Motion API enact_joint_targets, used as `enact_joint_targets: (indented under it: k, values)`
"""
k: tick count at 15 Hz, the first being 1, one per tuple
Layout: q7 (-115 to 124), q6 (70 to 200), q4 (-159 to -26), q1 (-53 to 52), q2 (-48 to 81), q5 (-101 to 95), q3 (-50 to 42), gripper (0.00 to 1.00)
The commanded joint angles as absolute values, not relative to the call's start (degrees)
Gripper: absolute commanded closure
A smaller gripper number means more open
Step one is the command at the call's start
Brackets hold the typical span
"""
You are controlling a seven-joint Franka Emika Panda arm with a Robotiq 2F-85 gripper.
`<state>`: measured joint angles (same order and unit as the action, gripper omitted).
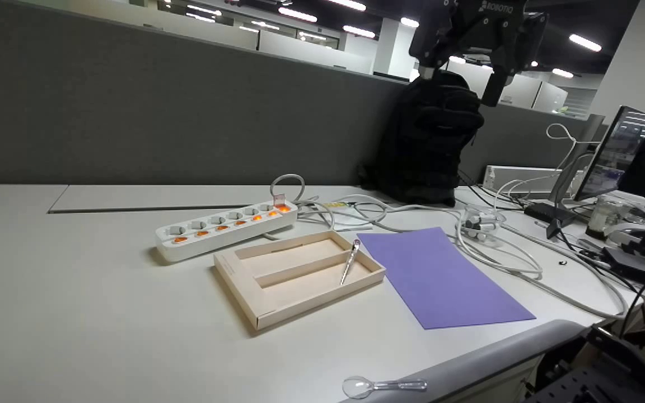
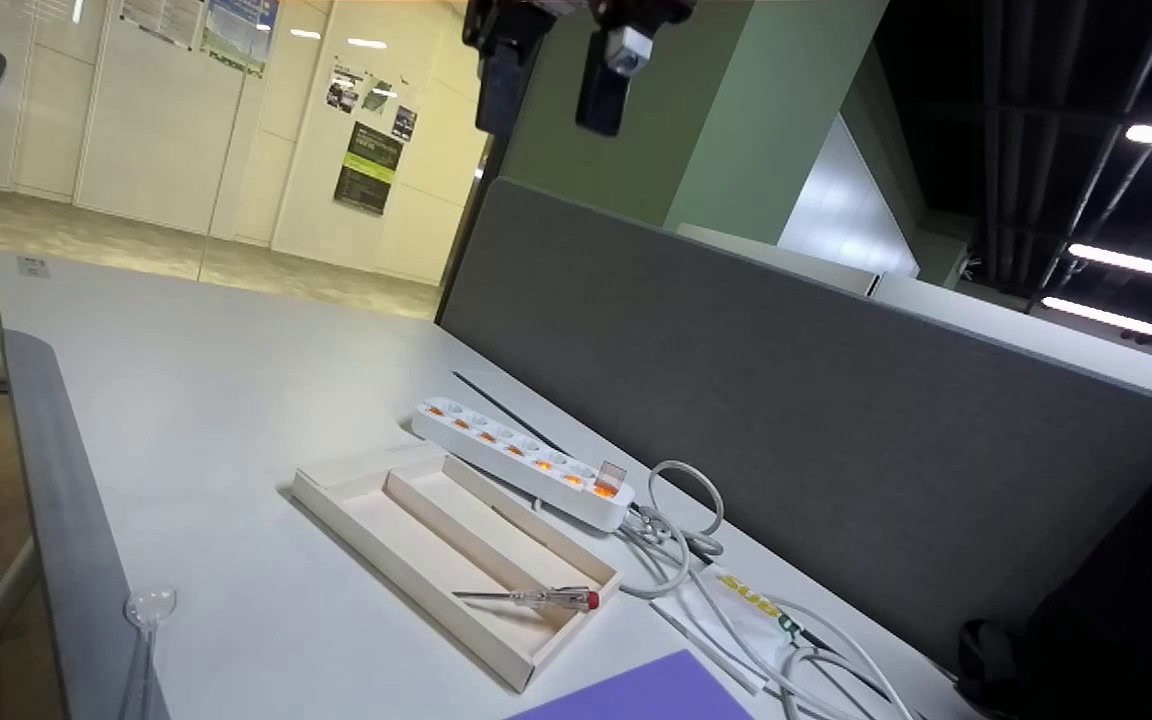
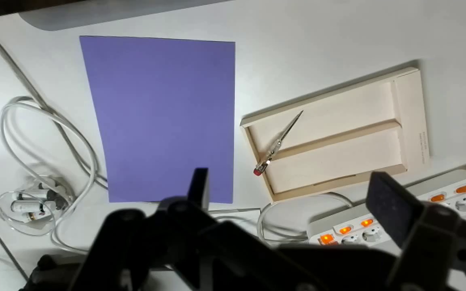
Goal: Remove the screwdriver from the tray and put it on the table
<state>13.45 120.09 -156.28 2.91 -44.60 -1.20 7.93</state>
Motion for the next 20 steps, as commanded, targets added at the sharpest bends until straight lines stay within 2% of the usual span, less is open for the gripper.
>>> enact_joint_targets:
  k: [1, 9, 20]
  values:
    - [13.75, 119.92, -156.15, 2.42, -44.54, -1.59, 7.47, 0.00]
    - [16.04, 122.68, -157.11, 4.50, -43.25, -3.12, 8.24, 0.00]
    - [22.40, 132.66, -157.63, 13.89, -32.18, -5.56, 6.71, 0.00]
